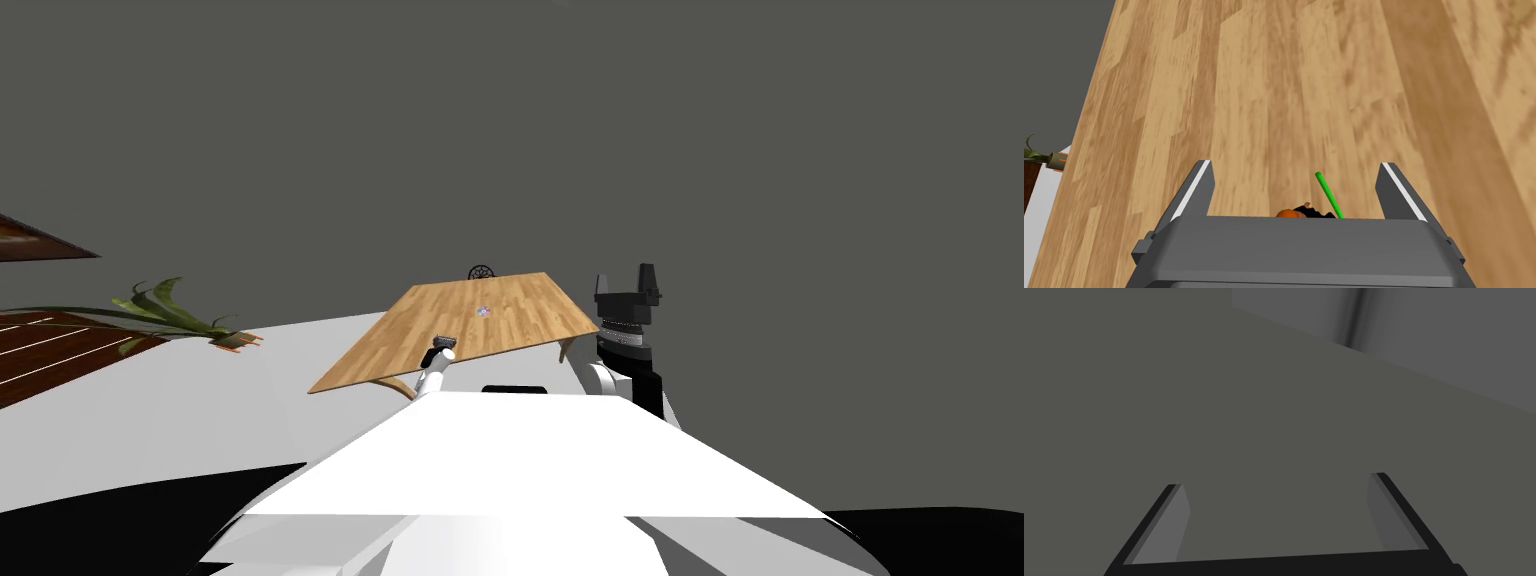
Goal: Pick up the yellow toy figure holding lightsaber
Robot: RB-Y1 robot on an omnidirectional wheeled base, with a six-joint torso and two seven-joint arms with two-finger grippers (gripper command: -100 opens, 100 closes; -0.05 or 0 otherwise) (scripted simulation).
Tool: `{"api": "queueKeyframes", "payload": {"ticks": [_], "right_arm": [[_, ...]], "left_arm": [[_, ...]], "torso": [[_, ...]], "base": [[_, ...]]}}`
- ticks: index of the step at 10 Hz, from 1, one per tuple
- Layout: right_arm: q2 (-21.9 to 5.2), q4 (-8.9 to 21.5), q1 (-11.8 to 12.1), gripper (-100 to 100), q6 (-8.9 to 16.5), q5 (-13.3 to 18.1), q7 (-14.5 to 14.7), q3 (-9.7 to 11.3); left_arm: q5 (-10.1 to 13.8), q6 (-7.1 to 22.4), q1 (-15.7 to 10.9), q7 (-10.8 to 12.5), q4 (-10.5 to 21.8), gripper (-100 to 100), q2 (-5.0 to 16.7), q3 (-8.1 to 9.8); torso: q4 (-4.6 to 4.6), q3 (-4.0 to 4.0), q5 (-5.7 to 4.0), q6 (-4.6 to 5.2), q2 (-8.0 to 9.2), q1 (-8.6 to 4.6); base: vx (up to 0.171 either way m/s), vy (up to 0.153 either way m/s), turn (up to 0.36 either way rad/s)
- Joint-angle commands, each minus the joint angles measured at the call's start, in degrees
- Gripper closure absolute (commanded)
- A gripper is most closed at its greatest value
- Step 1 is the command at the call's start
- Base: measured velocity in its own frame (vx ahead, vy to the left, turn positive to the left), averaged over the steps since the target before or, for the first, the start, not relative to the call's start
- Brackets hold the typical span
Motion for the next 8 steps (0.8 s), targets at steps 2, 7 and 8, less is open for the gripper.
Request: {"api": "queueKeyframes", "payload": {"ticks": [2,7,8], "right_arm": [[0.0,0.0,0.0,0,0.0,0.0,0.0,0.0],[0.0,0.0,0.0,0,0.0,0.0,0.0,0.0],[0.0,0.0,0.0,0,0.0,0.0,0.0,0.0]], "left_arm": [[0.3,-1.7,-1.6,0.3,3.5,-100,1.6,2.54],[0.4,-2.5,-1.8,0.5,4.4,100,1.8,2.8],[0.4,-2.5,-1.8,0.5,4.4,100,1.9,2.81]], "torso": [[-0.01,-0.01,0.0,0.02,-0.02,-0.01],[-0.04,-0.08,0.0,-0.03,-0.13,-0.03],[-0.04,-0.09,0.01,-0.01,-0.14,-0.03]], "base": [[-0.037,0.01,-0.199],[-0.016,0.004,-0.055],[0.0,0.0,0.0]]}}
